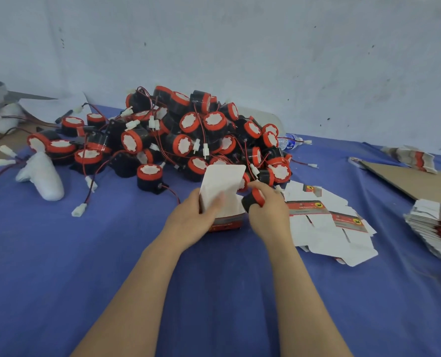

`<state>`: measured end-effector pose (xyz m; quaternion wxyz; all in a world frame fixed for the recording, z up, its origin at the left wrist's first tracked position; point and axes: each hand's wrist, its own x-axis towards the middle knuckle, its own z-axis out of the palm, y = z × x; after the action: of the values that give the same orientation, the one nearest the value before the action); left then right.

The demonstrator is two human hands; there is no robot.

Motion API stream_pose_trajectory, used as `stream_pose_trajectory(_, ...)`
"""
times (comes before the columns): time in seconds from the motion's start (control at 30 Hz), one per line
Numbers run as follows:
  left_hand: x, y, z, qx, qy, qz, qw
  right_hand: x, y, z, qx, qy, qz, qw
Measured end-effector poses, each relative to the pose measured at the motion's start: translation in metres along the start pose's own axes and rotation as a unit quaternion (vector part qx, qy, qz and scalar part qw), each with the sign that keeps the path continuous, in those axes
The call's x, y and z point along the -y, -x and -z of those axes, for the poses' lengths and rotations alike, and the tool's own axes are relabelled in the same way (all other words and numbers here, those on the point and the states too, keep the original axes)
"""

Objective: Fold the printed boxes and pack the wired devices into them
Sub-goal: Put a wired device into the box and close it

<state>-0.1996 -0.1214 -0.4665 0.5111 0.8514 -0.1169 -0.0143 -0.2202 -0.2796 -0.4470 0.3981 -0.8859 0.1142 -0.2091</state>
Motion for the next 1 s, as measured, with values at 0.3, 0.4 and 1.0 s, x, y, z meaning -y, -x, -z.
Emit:
stream_pose_trajectory(0.3,-0.006,-0.003,-0.011,-0.055,0.054,0.014,0.997,0.024,0.022,-0.030,0.038,0.041,0.192,0.980)
stream_pose_trajectory(0.4,-0.004,-0.003,-0.010,-0.047,0.067,0.015,0.996,0.018,0.018,-0.025,0.058,0.007,0.170,0.984)
stream_pose_trajectory(1.0,-0.007,0.000,-0.005,0.016,0.011,0.003,1.000,-0.004,-0.004,0.025,-0.184,-0.010,-0.116,0.976)
